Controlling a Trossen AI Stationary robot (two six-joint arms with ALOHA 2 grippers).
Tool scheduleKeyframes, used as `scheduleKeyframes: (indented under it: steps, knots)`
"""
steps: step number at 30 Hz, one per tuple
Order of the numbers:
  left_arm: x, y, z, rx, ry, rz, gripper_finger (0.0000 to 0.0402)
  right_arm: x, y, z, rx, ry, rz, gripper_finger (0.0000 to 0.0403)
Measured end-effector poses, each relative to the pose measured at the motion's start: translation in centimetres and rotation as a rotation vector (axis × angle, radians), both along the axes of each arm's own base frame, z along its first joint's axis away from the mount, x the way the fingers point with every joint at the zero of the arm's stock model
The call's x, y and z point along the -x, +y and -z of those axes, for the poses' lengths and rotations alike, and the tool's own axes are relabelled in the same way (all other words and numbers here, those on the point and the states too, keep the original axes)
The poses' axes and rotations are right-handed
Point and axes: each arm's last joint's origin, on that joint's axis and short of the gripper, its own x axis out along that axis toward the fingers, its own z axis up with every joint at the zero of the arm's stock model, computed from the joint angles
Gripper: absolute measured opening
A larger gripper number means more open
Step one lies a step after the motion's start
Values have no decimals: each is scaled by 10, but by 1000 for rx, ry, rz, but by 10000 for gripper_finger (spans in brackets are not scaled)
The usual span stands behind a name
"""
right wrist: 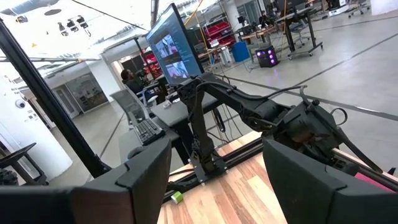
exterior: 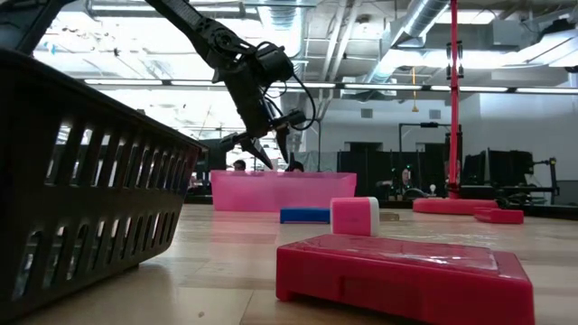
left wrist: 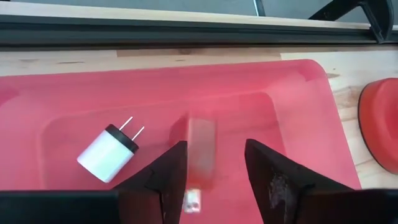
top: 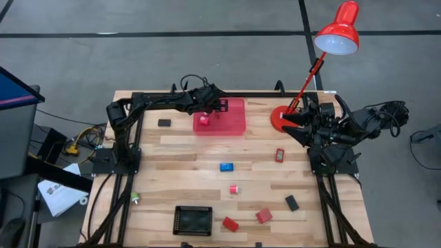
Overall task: Pick & Place Office items
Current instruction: Put the left red charger adapter into the pink bin, then put the pink and white charger adapter into the pink bin
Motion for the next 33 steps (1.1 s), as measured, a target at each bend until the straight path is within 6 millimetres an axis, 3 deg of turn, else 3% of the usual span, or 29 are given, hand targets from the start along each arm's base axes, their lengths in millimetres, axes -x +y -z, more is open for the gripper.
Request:
scheduleKeyframes:
  steps: [11,13,16,20,23,29,33]
  knots:
    - [-4,1,-7,33,-98,55,174,0,0,0,-3,0,-2,249]
    - [-7,1,-18,65,-199,161,176,0,0,0,-11,-2,-3,249]
    - [-11,-8,-38,84,-327,453,176,1,2,0,-11,-2,-12,249]
    - [-12,-57,-63,52,-385,959,168,1,4,0,-10,0,-28,249]
    - [0,-103,-72,10,-355,1131,163,2,5,2,-18,12,-34,249]
    - [38,-179,-55,-38,-97,1018,162,4,4,17,-94,120,2,249]
    - [65,-222,-37,-41,-52,1021,162,5,3,27,-147,186,20,249]
